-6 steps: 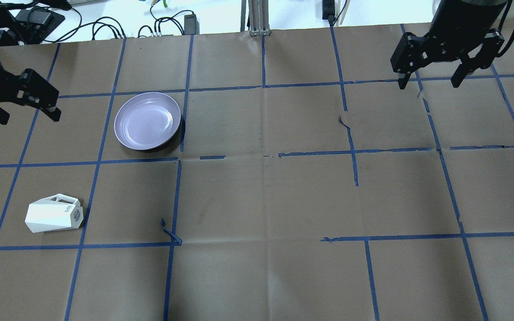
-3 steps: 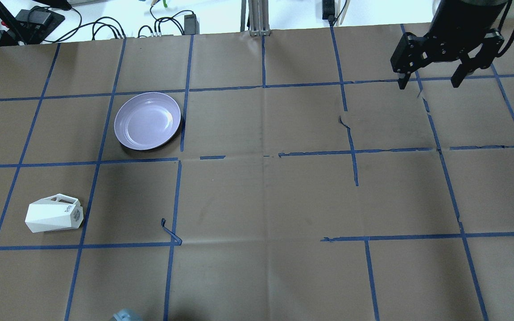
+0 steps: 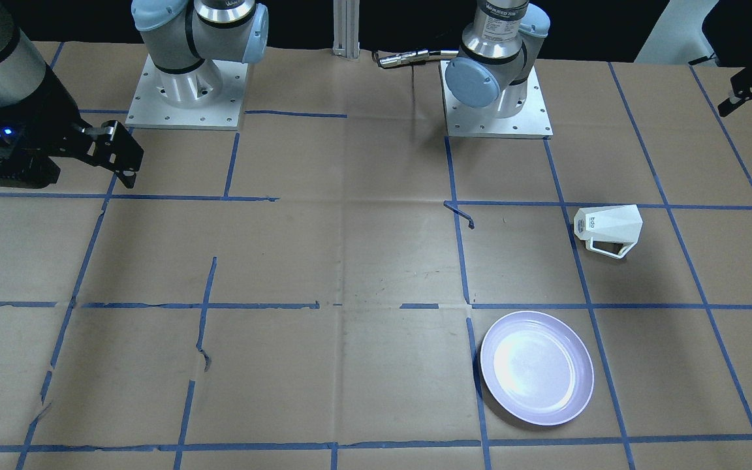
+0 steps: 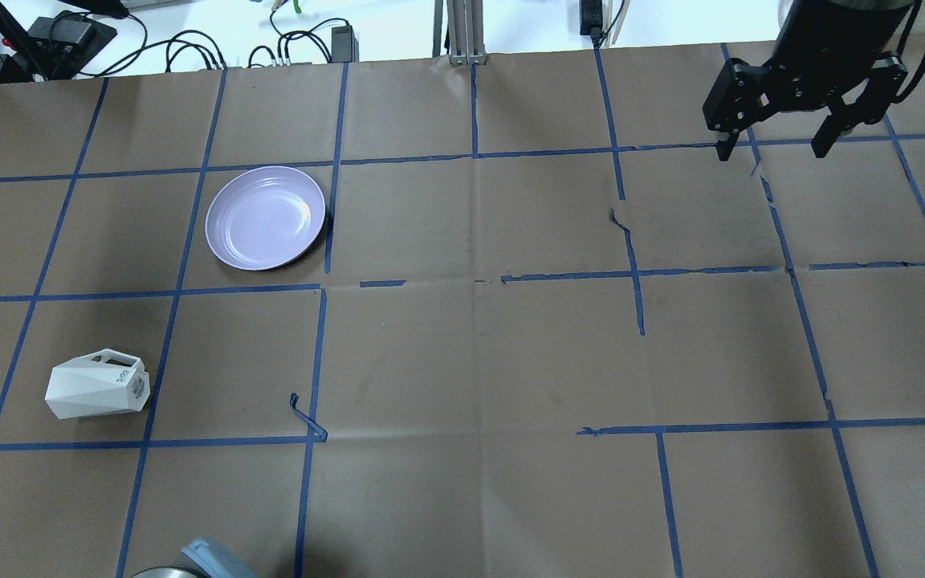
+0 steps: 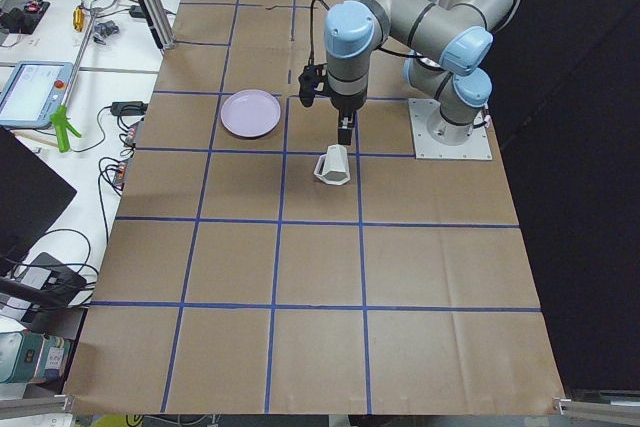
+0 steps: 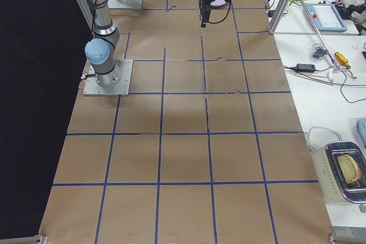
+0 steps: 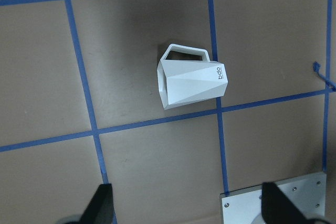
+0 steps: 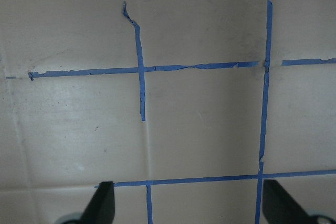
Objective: Flip cup and place on plate
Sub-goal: 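Lower the left gripper beside the white faceted mug lying on its side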
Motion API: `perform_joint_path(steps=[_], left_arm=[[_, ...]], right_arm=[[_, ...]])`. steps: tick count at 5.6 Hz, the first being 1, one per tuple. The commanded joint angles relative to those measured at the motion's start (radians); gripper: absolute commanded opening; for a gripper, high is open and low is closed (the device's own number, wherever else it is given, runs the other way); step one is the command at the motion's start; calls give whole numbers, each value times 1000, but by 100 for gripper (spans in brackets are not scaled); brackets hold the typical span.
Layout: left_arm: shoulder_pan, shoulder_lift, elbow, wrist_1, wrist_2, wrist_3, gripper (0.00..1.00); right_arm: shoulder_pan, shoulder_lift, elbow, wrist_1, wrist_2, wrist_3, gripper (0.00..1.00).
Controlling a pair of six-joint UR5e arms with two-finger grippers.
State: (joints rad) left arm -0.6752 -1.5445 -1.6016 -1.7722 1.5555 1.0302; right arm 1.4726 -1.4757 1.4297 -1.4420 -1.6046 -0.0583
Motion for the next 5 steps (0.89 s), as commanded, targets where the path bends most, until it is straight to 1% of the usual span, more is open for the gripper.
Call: perform_joint_path(steps=[1,2,4,5], left_arm=[[16,-104,-49,2,-23,54,98],[23,-176,-60,29,-37,120,98],[55,-315,-58,79,-157,184,97],[87,-378,-61,79,-210,249,97]], right_arm=[[0,0,0,0,0,0,100],[0,0,0,0,0,0,100],[0,0,0,0,0,0,100],[0,0,0,0,0,0,100]])
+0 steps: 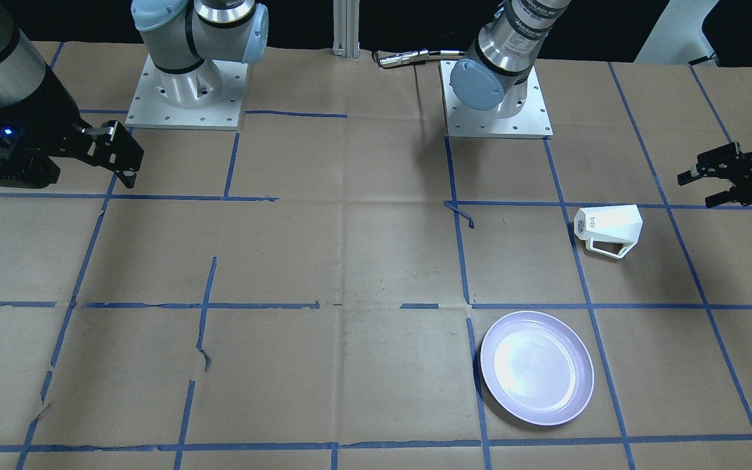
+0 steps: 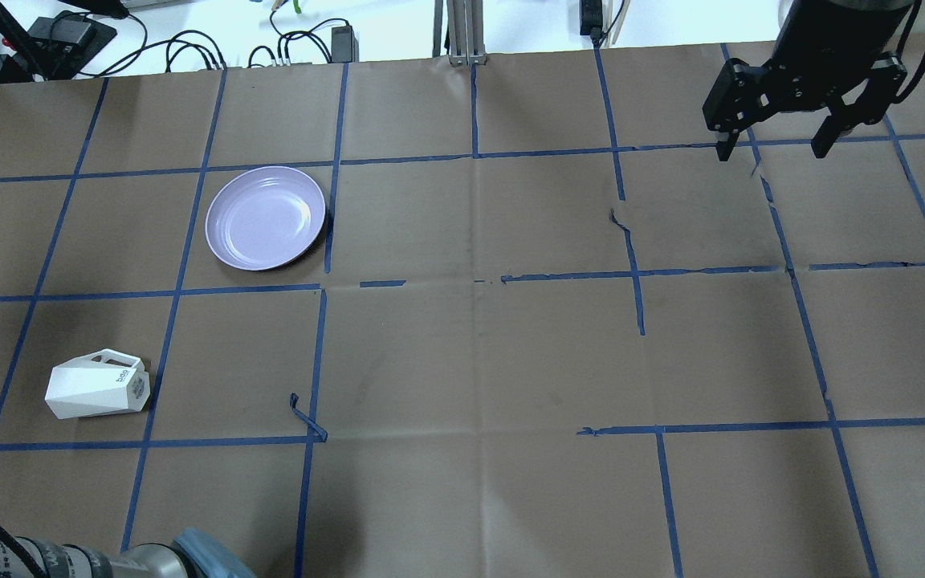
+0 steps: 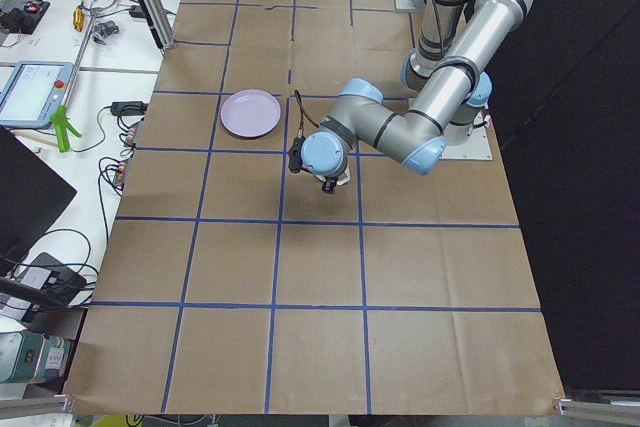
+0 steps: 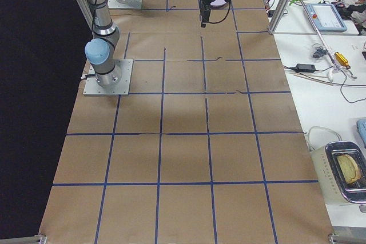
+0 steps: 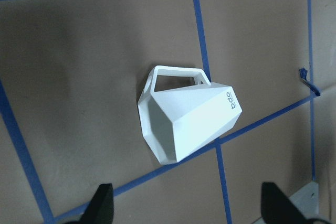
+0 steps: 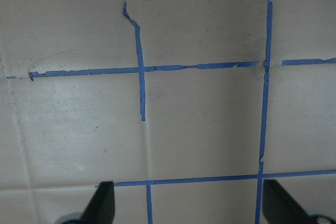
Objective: Flip cup and place on plate
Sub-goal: 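Lower the left gripper beside the white faceted mug lying on its side, then grasp the white mug with the left gripper and lift it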
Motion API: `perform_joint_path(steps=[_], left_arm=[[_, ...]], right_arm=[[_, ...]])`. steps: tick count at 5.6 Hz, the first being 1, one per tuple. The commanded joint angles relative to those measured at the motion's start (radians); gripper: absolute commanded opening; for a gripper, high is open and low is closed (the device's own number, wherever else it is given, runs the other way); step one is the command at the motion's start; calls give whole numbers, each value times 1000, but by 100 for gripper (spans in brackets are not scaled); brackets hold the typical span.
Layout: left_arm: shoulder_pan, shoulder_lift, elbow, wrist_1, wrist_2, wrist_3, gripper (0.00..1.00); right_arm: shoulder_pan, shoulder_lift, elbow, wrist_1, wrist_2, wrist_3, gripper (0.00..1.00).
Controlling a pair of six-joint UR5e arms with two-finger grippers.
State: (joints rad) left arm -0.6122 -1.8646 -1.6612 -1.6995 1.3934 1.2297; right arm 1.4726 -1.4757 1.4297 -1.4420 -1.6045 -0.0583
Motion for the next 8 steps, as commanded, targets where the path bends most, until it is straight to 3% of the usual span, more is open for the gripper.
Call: perform_joint_path(steps=[1,3,4,6,7,8], left_arm=[[48,-114,0,1,-98,95,97],[62,-184,-14,-41,-171,189,98],[62,-191,-61,-114,-222,194,98],[65,-192,-138,-130,-252,194,97],[65,-195,-140,-129,-252,194,86],[66,-192,-138,-129,-251,200,45]], right_arm=[[0,0,0,0,0,0,100],[0,0,0,0,0,0,100],[0,0,0,0,0,0,100],[0,0,0,0,0,0,100],[0,0,0,0,0,0,100],[0,0,0,0,0,0,100]])
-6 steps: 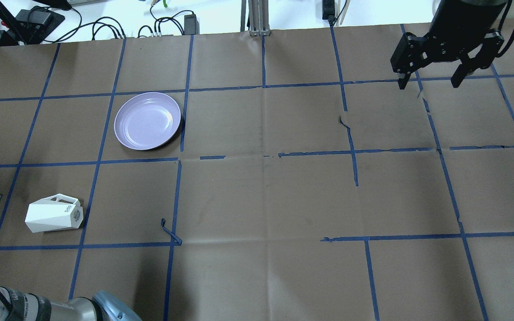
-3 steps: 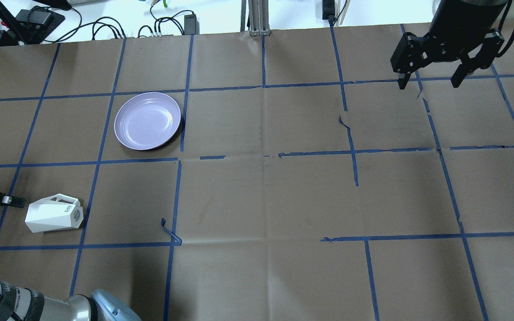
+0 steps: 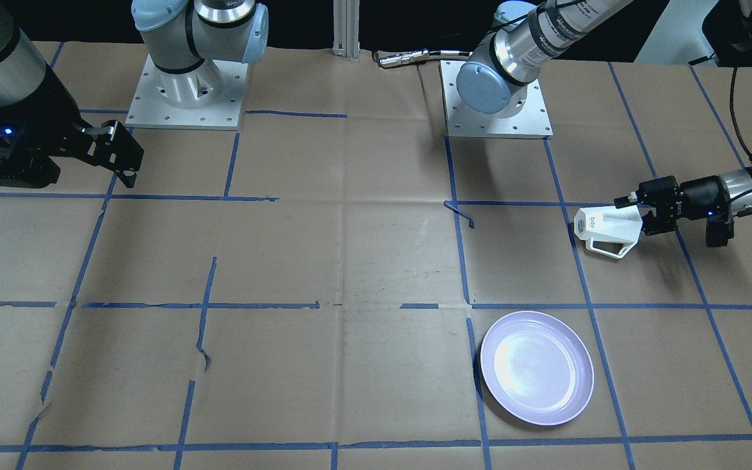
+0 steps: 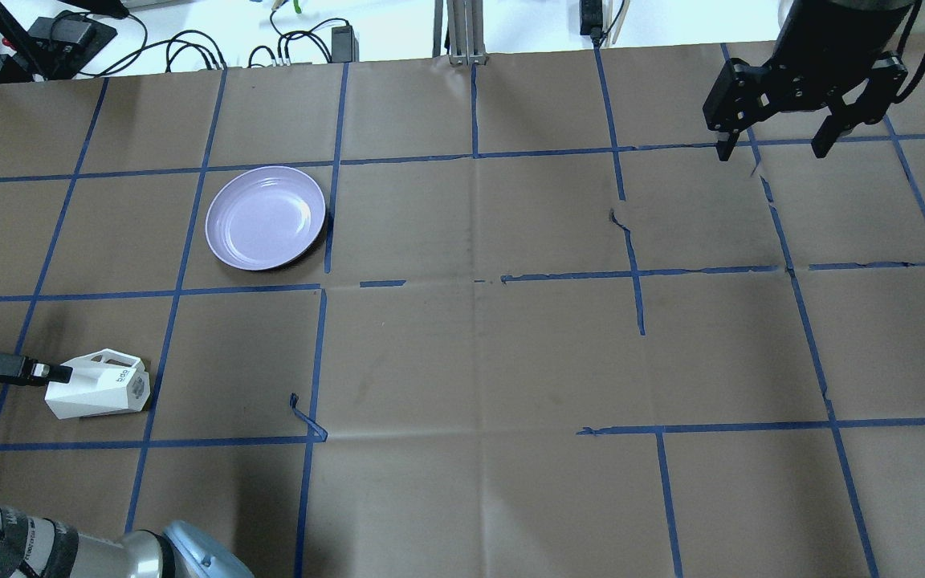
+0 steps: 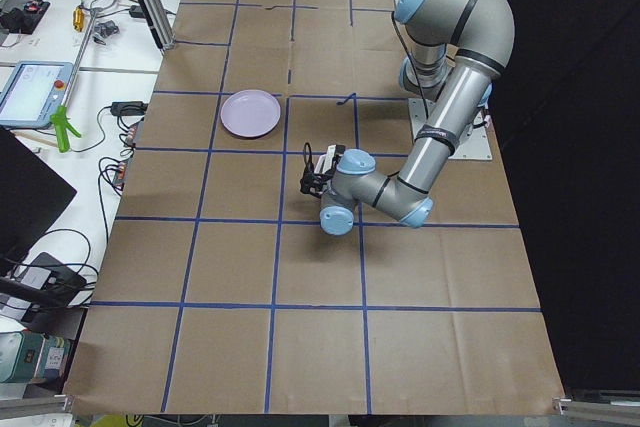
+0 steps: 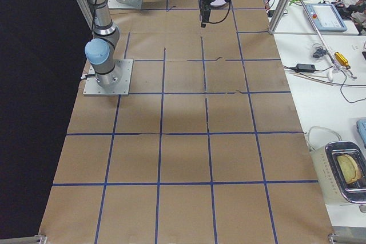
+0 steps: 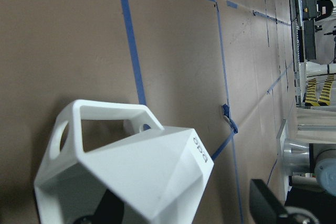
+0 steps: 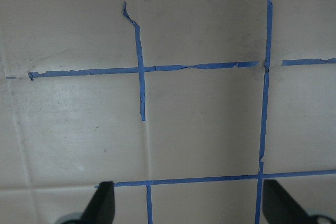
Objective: Flip cup and place on plate
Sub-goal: 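Grasp the white mug with the left gripper and lift it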
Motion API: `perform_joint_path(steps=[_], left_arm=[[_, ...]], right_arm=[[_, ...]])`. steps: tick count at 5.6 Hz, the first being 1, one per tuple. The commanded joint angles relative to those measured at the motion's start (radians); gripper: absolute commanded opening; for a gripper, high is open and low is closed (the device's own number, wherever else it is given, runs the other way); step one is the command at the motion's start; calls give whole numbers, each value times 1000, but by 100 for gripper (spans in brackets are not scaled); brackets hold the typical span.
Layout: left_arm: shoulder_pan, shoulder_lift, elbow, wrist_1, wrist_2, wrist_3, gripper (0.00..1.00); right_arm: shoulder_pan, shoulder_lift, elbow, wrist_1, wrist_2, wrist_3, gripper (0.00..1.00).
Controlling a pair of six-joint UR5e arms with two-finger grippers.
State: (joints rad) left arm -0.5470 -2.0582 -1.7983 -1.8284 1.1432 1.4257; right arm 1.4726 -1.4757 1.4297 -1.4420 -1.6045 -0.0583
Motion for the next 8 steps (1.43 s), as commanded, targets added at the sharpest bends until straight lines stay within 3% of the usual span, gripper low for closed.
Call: perform_joint_path(steps=[1,3,5,6,8], left_arm=[[1,7,-3,0,-3,4,1],[-4,38,17,-27,-78,-8,0],[-36,190,27,-68,-100,-182,0],[-104,279,27,-48,-92,-248,0],[-320,393,27,188,-27,-417,0]], right_arm=[[0,0,0,0,0,0,100],[0,0,0,0,0,0,100],[0,0,0,0,0,0,100],[0,0,0,0,0,0,100],[0,0,0,0,0,0,100]])
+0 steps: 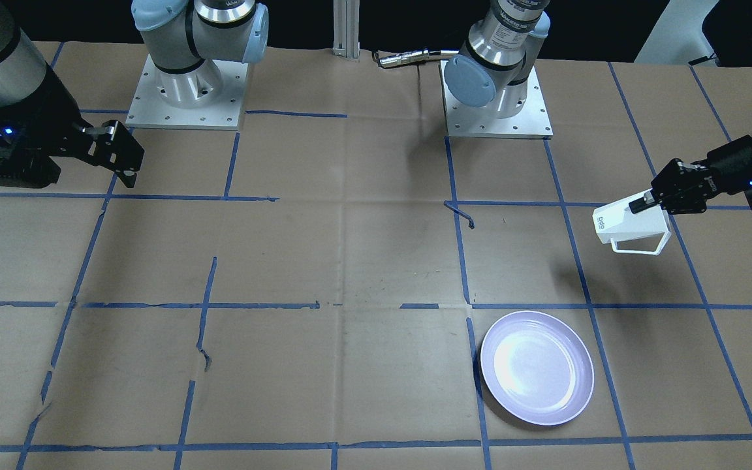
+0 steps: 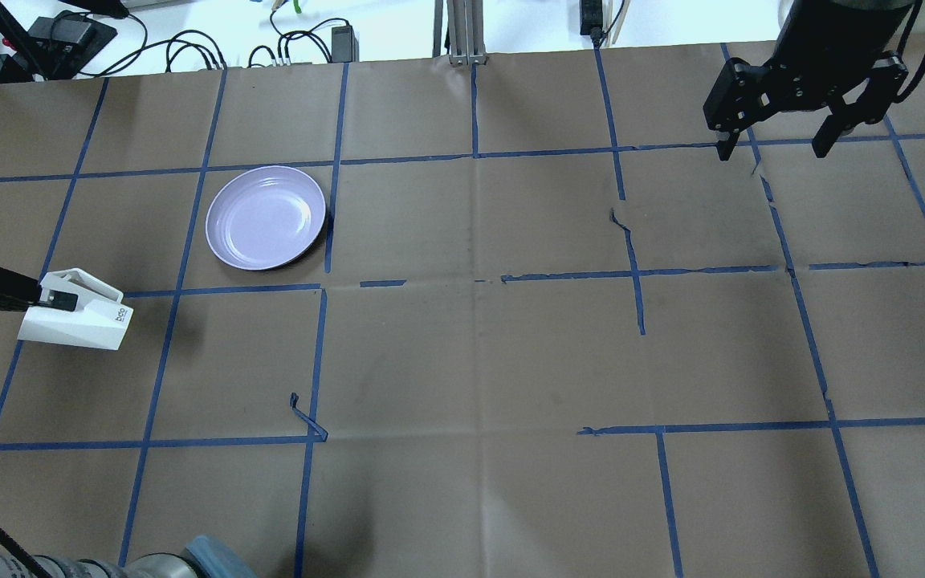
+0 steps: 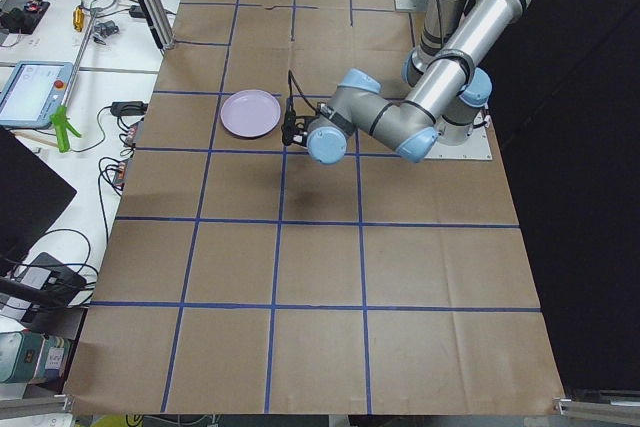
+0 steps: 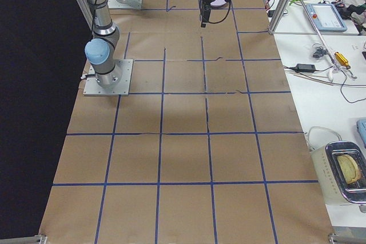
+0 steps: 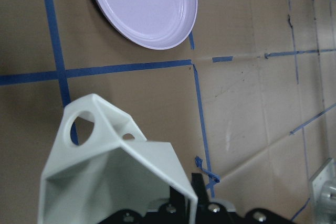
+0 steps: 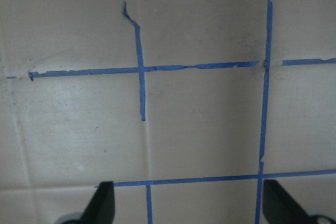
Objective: Flip cup and place on plate
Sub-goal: 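Grasp the white mug with the left gripper and lift it, then carry the mug with the left gripper over the lavender plate, turning it upright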
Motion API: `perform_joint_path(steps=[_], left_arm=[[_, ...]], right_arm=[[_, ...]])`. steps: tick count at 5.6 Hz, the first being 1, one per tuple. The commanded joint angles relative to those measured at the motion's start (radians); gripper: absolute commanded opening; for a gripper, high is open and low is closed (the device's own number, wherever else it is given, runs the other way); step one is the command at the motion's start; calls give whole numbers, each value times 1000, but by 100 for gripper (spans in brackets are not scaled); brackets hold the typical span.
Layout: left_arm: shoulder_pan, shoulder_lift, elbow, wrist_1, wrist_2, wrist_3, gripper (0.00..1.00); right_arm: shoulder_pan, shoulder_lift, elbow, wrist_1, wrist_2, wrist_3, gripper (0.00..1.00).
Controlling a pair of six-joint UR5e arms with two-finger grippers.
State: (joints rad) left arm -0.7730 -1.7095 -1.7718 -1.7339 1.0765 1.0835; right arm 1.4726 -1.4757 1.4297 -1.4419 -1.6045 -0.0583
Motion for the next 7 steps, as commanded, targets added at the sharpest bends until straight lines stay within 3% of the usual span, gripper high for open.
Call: perform_joint_path(steps=[1,2,4,6,7], left_arm=[[-191,59,0,214,162,-123,0],[-278,54,-1,319,168,-228,0],[-467,-31,-1,576,304,-318,0],[-585,-151,-3,796,321,-424,0],[-633,-207,-1,868,436,-428,0]], right_arm=[[0,0,0,0,0,0,100],[0,0,0,0,0,0,100],[0,0,0,0,0,0,100],[0,0,0,0,0,0,100],[0,0,0,0,0,0,100]])
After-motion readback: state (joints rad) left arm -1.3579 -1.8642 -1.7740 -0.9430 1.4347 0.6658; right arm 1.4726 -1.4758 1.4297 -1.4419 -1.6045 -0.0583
